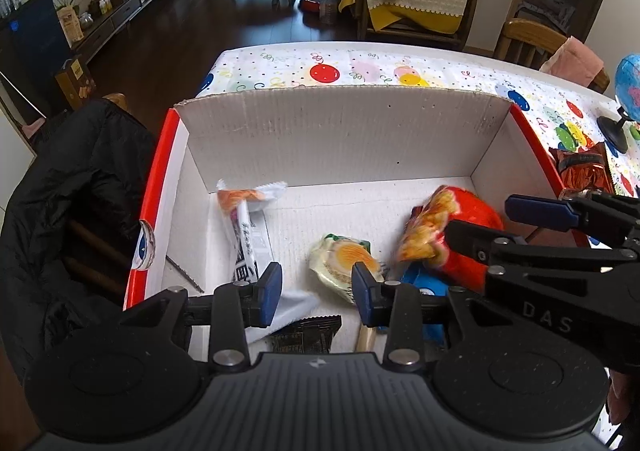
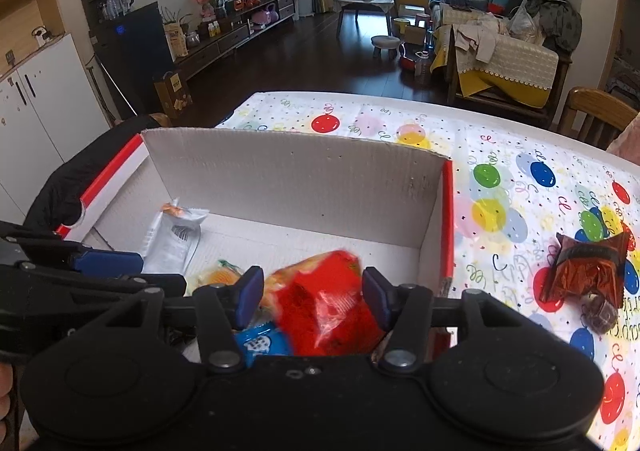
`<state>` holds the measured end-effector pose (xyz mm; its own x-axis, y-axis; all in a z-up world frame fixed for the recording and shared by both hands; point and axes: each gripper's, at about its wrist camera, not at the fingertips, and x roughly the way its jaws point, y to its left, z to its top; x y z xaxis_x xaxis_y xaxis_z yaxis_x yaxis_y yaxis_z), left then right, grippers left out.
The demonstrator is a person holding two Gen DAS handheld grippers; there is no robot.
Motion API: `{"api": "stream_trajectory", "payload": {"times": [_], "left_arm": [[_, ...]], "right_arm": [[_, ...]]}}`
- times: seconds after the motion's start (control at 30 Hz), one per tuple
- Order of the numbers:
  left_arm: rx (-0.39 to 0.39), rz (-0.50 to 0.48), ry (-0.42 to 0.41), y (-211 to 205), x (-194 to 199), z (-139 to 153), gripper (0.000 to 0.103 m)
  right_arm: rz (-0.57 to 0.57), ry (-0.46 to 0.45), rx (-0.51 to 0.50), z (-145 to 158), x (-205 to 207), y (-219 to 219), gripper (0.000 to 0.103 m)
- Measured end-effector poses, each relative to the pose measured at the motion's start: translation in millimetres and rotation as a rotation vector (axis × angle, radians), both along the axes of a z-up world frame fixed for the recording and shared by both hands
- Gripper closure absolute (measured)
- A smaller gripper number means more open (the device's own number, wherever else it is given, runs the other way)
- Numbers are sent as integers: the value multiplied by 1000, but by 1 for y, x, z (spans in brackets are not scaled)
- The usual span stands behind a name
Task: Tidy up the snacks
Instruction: 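Open both tools to drop the cake and chip bag into the box, then lift both tools out of the box toward the snacks on the tablecloth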
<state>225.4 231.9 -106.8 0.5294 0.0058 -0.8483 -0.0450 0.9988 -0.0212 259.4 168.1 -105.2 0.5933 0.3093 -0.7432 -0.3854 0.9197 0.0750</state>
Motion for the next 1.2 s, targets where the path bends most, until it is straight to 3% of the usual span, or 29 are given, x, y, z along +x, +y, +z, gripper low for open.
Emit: {"api": "stream_trajectory", "payload": {"times": [0.07, 0.13, 0.57, 0.63, 0.93, 1.07, 1.2], "left_arm": [[-4, 2, -10, 1, -2, 3, 65], [-12, 5, -22, 2, -5, 7, 56], [-58, -6, -128, -2, -36, 47, 44], [-61, -5, -136, -3, -40, 53, 36], [-70, -26, -194, -12, -64, 78, 31], [-71, -45, -225, -19, -73, 88, 31], [-80, -69, -252, -28, -81, 97, 24]], "right_arm": [[-6, -8, 8, 4, -4, -3, 46], [-8, -13, 18, 7, -8, -6, 43], [-56, -70, 85, 43, -45, -28, 26], [-63, -84, 102, 50, -52, -33, 24], [-100, -151, 166, 71, -83, -51, 18], [-122, -190, 185, 79, -97, -60, 11], [-136, -221, 207, 86, -109, -69, 9]]}}
